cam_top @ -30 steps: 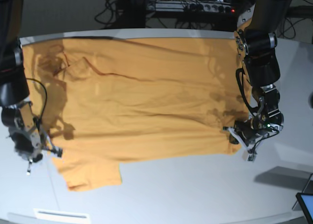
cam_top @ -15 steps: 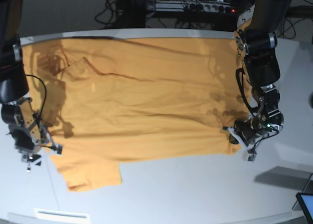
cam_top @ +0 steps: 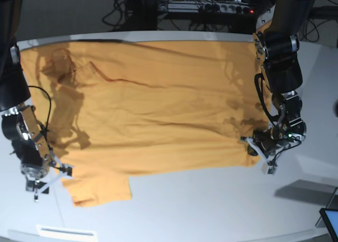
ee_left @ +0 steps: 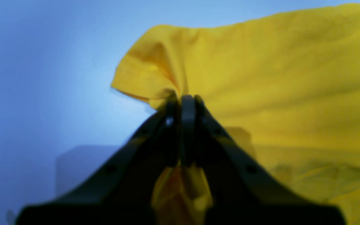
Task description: Fold the T-shirt properly
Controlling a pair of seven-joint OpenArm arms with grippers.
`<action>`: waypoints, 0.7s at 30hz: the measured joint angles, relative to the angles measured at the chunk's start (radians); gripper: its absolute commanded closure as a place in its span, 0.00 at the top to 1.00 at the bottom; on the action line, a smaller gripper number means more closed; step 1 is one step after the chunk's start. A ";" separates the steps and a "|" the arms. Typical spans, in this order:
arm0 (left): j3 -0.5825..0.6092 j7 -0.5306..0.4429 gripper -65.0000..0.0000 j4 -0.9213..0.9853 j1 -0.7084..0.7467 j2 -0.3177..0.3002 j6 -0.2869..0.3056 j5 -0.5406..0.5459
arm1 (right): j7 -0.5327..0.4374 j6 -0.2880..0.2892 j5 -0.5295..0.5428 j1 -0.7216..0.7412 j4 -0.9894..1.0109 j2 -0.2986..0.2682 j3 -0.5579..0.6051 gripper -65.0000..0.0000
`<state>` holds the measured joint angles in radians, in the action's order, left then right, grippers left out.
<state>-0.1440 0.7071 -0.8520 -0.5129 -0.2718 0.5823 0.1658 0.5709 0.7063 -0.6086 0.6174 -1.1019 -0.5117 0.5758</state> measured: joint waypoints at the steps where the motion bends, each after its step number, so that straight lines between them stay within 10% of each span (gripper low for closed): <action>1: 0.000 -0.003 0.00 -0.001 0.000 0.003 -0.003 0.000 | 0.000 0.000 0.001 -0.015 -0.002 0.000 0.000 0.58; 21: 0.000 0.003 0.00 -0.003 -0.002 0.009 -0.003 -0.002 | -0.076 -0.026 -0.038 -0.027 0.248 0.082 -0.011 0.42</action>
<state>-0.1440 0.7105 -0.8551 -0.5148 -0.2626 0.5793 0.1635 0.4953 0.6800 -0.6464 0.5907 -0.8543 -0.4301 0.5652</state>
